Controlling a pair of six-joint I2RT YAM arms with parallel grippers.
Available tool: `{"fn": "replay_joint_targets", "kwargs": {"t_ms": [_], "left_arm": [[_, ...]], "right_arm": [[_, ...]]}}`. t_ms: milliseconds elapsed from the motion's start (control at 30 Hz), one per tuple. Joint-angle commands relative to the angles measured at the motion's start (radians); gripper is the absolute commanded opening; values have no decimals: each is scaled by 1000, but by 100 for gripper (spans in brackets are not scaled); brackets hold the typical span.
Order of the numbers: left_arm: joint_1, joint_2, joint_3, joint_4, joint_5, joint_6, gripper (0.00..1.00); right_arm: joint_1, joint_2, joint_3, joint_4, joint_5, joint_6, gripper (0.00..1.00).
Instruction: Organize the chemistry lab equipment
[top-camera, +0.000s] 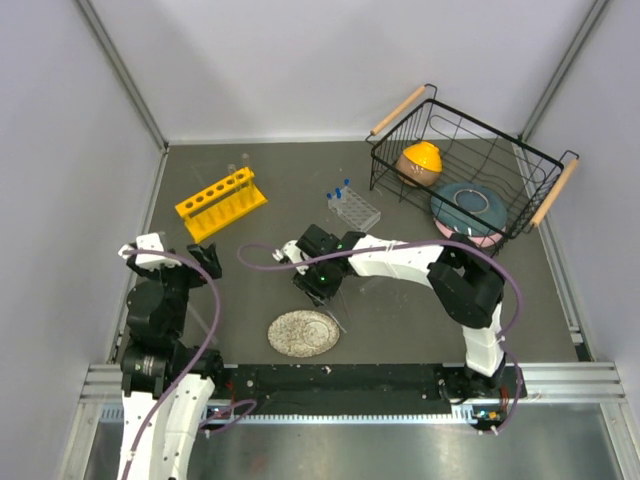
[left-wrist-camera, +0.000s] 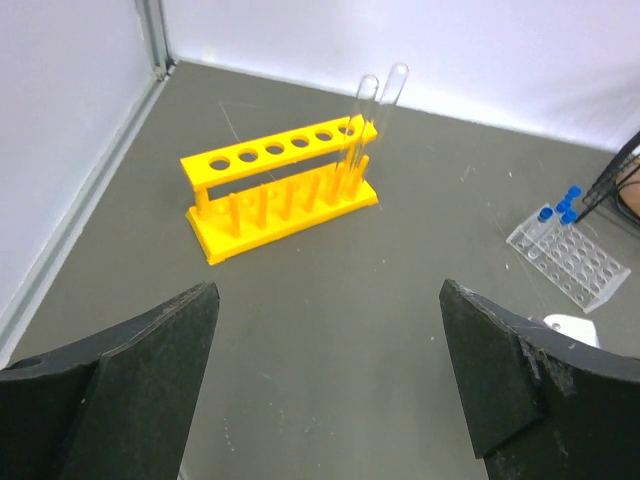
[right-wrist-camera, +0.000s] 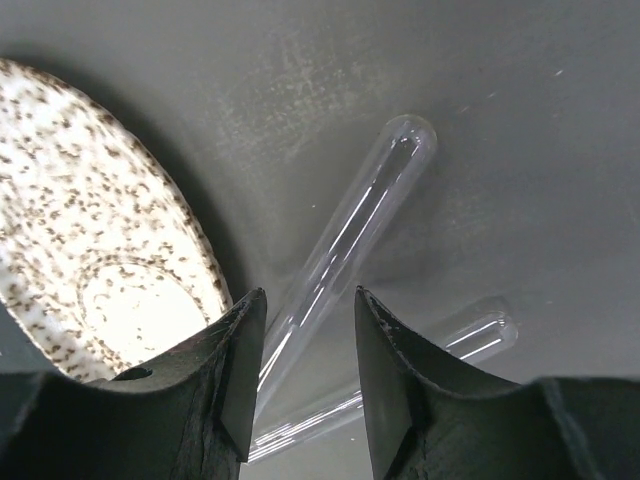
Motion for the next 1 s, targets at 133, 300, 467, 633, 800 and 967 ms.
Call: {"fn": "replay_joint_targets", "kwargs": {"t_ms": [133, 300, 467, 633, 800, 967], "left_arm": [[-1, -83, -4, 31, -83, -12, 97], [-1, -79, -4, 33, -77, -14, 98], [-1, -80, -2, 31, -73, -14, 97], [-1, -74, -5, 33, -65, -18, 97], [-1, -49, 1, 19, -21, -55, 98], [-1, -32, -22, -12, 178, -219, 98]], "right_arm": [[25, 53, 68, -23, 91, 8, 41], [25, 79, 71, -26, 139, 10, 36], [25, 89, 89, -32, 128, 17, 24], [4, 63, 129, -50, 33, 43, 19], [-29, -32, 148, -67, -120, 85, 18], [-81, -145, 125, -64, -228, 105, 18]]}}
